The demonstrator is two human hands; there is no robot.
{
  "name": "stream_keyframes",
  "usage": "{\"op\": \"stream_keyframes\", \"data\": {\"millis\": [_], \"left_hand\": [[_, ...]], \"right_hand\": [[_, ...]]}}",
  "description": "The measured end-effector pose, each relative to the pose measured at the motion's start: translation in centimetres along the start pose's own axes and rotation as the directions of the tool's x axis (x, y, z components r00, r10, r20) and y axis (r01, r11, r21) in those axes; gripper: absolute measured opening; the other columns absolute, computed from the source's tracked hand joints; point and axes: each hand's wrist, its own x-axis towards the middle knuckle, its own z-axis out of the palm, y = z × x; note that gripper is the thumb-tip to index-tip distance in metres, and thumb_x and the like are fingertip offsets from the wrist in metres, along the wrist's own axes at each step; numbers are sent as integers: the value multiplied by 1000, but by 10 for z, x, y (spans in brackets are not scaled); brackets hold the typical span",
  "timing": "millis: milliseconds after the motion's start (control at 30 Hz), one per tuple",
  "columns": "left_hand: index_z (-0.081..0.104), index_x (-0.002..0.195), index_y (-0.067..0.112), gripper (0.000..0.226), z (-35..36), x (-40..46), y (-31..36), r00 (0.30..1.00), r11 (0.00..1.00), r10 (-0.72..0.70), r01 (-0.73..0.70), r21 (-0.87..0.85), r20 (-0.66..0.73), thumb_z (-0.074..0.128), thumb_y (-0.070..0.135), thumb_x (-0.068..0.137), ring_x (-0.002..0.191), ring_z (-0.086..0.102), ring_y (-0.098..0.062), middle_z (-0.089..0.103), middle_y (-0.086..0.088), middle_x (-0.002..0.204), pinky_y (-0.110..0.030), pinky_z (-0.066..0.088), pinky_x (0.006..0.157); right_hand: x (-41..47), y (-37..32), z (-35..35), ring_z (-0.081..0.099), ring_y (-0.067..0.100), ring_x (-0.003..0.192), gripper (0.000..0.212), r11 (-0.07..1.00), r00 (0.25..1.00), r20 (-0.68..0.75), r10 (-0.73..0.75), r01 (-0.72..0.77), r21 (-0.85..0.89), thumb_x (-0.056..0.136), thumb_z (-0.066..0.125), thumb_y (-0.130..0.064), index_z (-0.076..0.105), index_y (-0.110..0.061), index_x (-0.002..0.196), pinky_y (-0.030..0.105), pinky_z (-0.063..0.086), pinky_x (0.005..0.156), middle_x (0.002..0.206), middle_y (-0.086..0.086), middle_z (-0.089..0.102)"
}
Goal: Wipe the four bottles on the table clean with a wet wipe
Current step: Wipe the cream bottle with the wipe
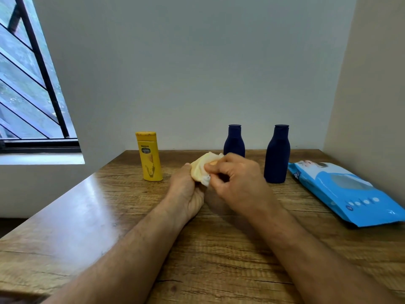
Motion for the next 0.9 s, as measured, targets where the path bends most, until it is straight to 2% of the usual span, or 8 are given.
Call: {"op": "stream_keyframes", "data": {"millis": [133, 233, 367, 467, 500, 633, 767, 900], "left_hand": [[50, 131, -6, 37, 0, -1, -2, 998, 999, 33, -32, -19, 44, 38, 22, 109, 112, 68, -33, 65, -30, 125, -37, 64, 72], [52, 127, -3, 34, 2, -4, -3, 998, 998, 56, -57, 18, 27, 39, 23, 109, 99, 71, -32, 67, -29, 119, -36, 64, 66], [49, 127, -2, 35, 3, -3, 0, 996, 996, 69, -66, 59, -50, 40, 27, 108, 98, 70, -34, 66, -29, 118, -48, 61, 80], [54, 119, 2, 35, 1, -1, 4, 993, 993, 22, -7, 121, -120, 46, 34, 106, 88, 73, -34, 70, -23, 110, -43, 62, 63], [54, 120, 2, 36, 1, -2, 4, 995, 994, 7, 4, 113, -99, 46, 35, 106, 91, 73, -34, 70, -24, 112, -43, 62, 64], [53, 131, -5, 40, 1, -2, 0, 998, 1000, 12, -12, -1, 59, 40, 26, 109, 113, 68, -34, 65, -29, 126, -46, 58, 94], [55, 129, -6, 36, 1, -7, 0, 993, 999, 6, -1, -39, 116, 42, 21, 108, 94, 72, -27, 67, -28, 121, -33, 64, 71], [55, 123, 0, 30, 4, -13, -3, 994, 998, 44, -49, 50, 96, 49, 23, 105, 83, 75, -26, 68, -27, 115, -35, 64, 64]], "right_hand": [[2, 4, -2, 62, 4, 96, 27, 999, 992, -118, 54, -54, 3, 88, 71, -20, 72, -17, 114, 23, 55, 89, 106, -7, 67], [3, 6, -3, 62, 4, 94, 26, 997, 985, -152, 81, -80, 14, 87, 71, -20, 72, -16, 113, 23, 56, 87, 105, -7, 68], [-2, -1, 0, 60, 2, 92, 24, 1000, 998, 61, 7, -6, -5, 90, 67, -26, 72, -21, 114, 19, 54, 84, 106, -11, 65], [-4, -7, 2, 58, 0, 91, 22, 996, 982, 168, -91, 91, 8, 90, 68, -24, 73, -21, 111, 18, 53, 82, 107, -10, 66], [-3, -7, 1, 59, 1, 92, 22, 995, 984, 149, -101, 100, 9, 89, 69, -23, 74, -21, 110, 17, 54, 82, 107, -10, 67], [0, -1, -4, 63, 2, 92, 22, 999, 995, -91, -31, 34, 41, 86, 73, -19, 75, -18, 108, 18, 55, 84, 102, -8, 69], [2, 2, -6, 64, 4, 92, 22, 999, 978, -210, 14, -5, 43, 85, 74, -16, 75, -15, 107, 17, 55, 83, 102, -5, 70], [5, 6, -11, 62, 2, 88, 21, 997, 976, -203, 78, -80, -2, 84, 74, -17, 75, -16, 106, 13, 52, 83, 100, -6, 71]]}}
